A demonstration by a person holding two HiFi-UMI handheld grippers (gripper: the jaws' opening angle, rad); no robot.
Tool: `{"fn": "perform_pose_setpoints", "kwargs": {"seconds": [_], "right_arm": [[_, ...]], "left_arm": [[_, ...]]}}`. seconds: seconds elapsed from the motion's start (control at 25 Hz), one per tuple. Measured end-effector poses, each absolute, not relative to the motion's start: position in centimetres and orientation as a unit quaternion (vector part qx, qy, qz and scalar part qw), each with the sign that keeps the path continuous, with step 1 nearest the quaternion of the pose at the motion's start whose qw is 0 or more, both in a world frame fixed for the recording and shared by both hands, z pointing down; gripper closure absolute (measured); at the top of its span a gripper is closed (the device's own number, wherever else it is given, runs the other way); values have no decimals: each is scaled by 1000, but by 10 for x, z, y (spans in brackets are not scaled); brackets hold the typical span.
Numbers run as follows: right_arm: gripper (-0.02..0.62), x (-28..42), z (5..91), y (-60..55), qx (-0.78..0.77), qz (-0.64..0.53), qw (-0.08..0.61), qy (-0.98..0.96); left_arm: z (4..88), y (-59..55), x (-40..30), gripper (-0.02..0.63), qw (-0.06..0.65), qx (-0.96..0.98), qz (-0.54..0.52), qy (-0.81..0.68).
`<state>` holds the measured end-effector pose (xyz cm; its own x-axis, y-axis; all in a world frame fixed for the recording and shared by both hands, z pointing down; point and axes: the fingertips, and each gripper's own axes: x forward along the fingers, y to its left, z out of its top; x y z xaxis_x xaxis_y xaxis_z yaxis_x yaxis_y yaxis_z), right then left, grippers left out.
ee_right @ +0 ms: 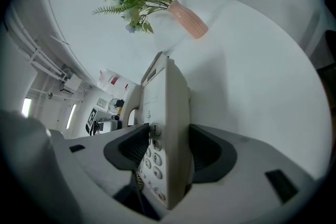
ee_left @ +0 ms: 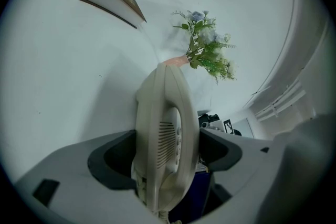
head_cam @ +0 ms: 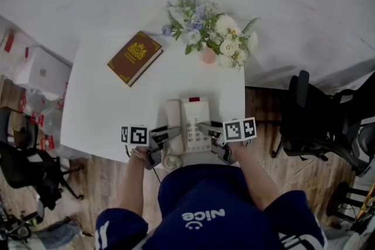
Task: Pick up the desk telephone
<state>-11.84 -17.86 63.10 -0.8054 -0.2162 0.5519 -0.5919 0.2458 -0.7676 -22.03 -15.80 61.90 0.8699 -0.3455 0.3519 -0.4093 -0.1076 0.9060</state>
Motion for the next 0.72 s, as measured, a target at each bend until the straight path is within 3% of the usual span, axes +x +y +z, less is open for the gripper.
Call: {"fn": "perform_pose_setpoints", "kwargs": {"seconds": [0.72], "right_arm": [[342, -104, 601, -165, 270, 537, 144, -786]], "left_arm": [[589, -146, -208, 229, 592, 759, 11, -272]]}}
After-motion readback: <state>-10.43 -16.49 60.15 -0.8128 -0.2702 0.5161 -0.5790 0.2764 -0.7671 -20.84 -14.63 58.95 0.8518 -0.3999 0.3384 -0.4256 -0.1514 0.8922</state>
